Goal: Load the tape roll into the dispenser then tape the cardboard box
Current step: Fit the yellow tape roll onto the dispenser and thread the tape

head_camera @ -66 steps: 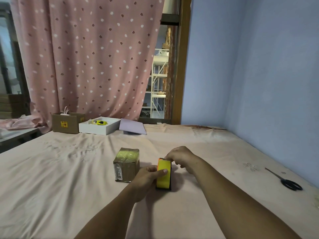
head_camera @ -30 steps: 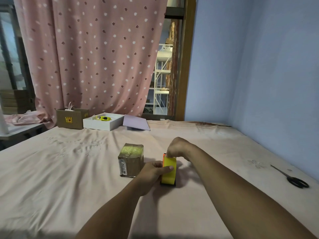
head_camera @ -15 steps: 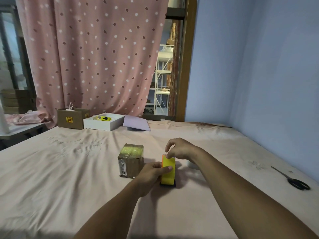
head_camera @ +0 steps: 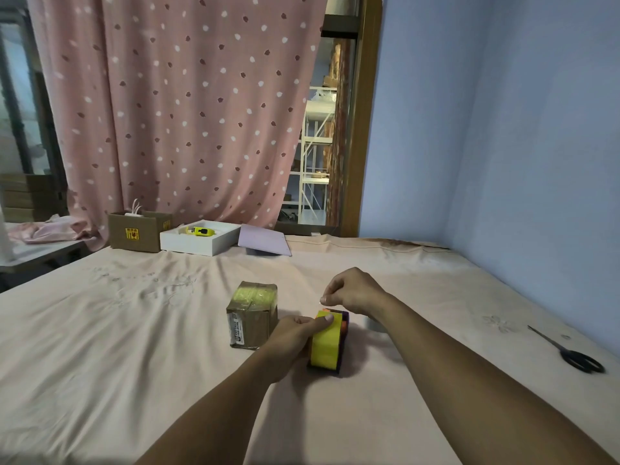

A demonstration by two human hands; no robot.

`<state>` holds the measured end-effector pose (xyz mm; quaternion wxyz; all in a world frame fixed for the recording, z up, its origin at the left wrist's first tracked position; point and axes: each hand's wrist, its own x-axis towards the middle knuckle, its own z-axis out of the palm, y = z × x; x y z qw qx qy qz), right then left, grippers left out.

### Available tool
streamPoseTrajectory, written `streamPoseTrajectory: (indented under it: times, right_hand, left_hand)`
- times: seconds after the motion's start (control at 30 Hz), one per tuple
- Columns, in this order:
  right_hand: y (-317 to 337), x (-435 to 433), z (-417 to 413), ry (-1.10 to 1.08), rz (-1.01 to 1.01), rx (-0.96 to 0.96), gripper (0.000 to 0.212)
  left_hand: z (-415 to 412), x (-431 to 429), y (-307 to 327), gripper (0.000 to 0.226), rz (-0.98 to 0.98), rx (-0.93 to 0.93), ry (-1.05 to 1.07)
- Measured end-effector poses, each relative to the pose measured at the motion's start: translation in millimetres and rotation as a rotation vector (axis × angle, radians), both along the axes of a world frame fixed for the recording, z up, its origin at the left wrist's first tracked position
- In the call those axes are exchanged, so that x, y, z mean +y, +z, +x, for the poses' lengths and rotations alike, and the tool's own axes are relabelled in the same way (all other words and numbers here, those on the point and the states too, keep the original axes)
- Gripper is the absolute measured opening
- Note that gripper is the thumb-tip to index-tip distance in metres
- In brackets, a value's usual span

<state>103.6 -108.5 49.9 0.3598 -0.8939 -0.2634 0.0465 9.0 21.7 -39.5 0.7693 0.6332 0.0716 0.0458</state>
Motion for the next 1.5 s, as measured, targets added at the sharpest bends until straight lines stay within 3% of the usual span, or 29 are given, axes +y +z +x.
streamPoseTrajectory:
  times: [0.1,0.2,0.4,0.5,0.77,0.97,1.1,1.2,1.37,1.5]
  right_hand:
    - [-7.1,-2.7,2.6,-0.003,-0.040,-0.059,0.008]
    - [-13.6,-6.3,5.1,-0.013,-0.086,-0.110,0.008]
    - [-17.6,-14.6,14.7,-0.063,-0.034,-0.026,0.024]
    - [-17.2,-18.6,18.2,-0.058,-0.008,0.050,0.025]
    - [-29.0,-34.4,15.6,-0.043,0.001,0.297,0.021]
    - [-35.3,-38.0,15.6,-0.011,0.016,0.232,0.025]
    - [-42.5,-41.6,14.6,-0.014,0.011,0.200,0.023]
    - [-45.7,-45.7,13.6,0.010,0.038,0.273,0.026]
    - [-40.8,-52.6,14.8,0.003,-0.032,0.420,0.029]
    - [-39.2,-55.4,20.3,0.038,-0.050,0.430,0.027]
  left_hand:
    - [-1.7,1.8,-0.3,0.055,0.051,0.005,0.071]
    - [-5.2,1.2,1.9,0.066,0.025,0.017,0.006]
    - [-10.8,7.3,6.8,0.015,-0.037,0.012,-0.225]
    - [-13.0,6.8,9.4,0.010,-0.008,0.032,-0.234]
    - [-12.5,3.3,7.5,0.032,0.060,0.063,-0.142]
    - [-8.4,0.8,11.1,0.035,0.099,0.102,-0.114]
    - [0.1,-1.6,10.2,0.054,0.153,0.129,-0.034]
    - [3.8,-2.9,10.9,0.046,0.162,0.147,0.008]
    - [5.0,-1.8,9.3,0.081,0.162,0.191,0.050]
    - [0.9,0.0,9.4,0.069,0.183,0.183,0.016]
